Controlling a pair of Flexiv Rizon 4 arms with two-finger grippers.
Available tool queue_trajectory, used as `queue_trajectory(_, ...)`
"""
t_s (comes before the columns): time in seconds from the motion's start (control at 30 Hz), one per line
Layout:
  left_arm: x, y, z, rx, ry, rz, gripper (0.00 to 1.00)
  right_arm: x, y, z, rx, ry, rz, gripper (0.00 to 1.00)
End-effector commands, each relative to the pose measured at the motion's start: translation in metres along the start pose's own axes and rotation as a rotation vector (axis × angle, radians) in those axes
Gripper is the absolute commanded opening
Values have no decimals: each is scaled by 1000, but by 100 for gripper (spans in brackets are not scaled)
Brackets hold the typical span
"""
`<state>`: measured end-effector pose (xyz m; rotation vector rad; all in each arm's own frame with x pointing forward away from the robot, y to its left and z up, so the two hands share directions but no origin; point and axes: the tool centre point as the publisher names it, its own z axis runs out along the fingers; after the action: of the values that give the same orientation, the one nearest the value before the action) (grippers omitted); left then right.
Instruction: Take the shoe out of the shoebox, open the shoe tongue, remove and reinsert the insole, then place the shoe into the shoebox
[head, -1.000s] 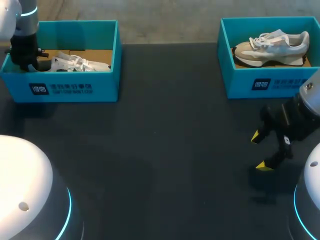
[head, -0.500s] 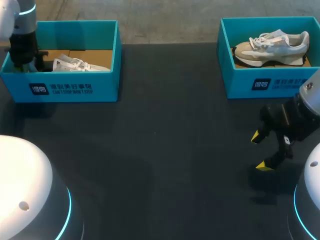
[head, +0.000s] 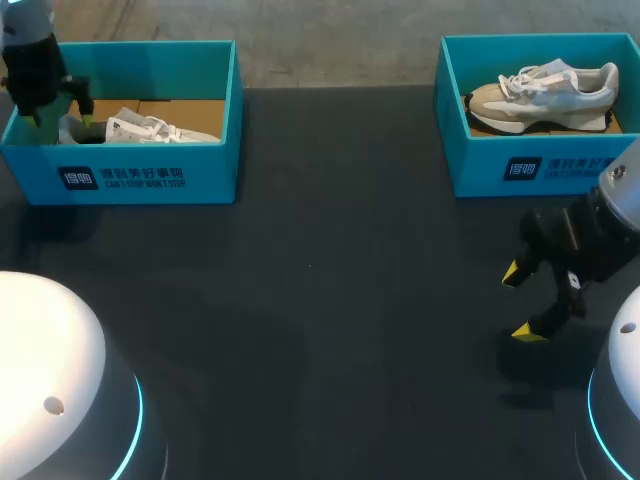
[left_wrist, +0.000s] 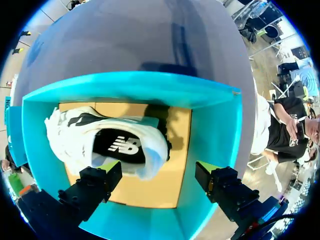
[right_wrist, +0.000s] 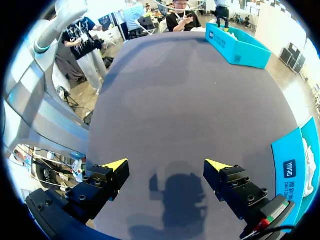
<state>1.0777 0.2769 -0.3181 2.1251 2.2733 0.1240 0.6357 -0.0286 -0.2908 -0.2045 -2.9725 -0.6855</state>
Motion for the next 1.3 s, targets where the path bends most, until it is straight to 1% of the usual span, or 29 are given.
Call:
queue_trajectory(0.03,-2,-9,-21,-20,-13,3,100,1,0,1,3,-4,1,100)
queue_trajectory(0.17,-7,-11,-41,-34,-22,6,100,1,0,1,3,-4,1,100)
queue_trajectory(0.3,-9,-16,-59,-44,-8,9,100,1,0,1,3,-4,1,100)
queue_trajectory(0.47,-11,-32,-88,-53,-3,6,100,1,0,1,3,-4,1,100)
queue_trajectory(0.67,-10,-48,-116,-50,-23,3,100,1,0,1,3,-4,1,100)
queue_trajectory(0.97,-4,-67,-139,-24,-38,7,100,1,0,1,3,-4,1,100)
queue_trajectory(1.3,-4,-67,-139,-24,-38,7,100,1,0,1,3,-4,1,100)
